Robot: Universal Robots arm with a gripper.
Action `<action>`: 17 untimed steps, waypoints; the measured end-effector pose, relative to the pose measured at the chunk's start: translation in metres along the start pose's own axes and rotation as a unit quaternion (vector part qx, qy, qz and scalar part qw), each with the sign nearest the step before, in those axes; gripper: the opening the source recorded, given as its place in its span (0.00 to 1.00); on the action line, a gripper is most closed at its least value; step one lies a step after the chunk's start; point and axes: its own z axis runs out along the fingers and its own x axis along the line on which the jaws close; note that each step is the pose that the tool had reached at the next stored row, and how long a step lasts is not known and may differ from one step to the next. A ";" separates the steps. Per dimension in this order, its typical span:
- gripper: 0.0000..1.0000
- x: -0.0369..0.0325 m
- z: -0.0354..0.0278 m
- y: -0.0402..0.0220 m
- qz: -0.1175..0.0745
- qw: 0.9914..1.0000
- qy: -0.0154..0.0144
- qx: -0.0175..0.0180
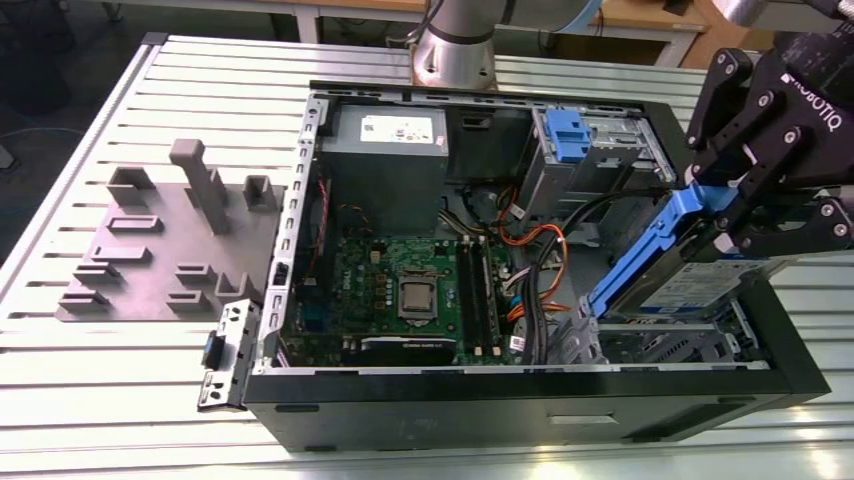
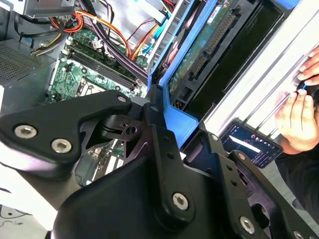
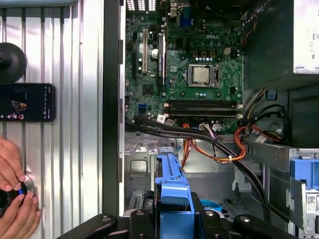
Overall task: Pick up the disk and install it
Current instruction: 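Insert the disk into the insertion slot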
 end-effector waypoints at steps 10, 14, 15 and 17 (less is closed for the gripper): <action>0.36 0.0006 0.0105 -0.0001 0.000 1.000 0.000 0.000; 0.36 0.0009 0.0178 -0.0001 0.000 1.000 0.000 0.000; 0.36 0.0010 0.0195 -0.0001 0.000 1.000 0.000 0.000; 0.36 0.0014 0.0231 -0.0002 0.000 1.000 0.000 0.000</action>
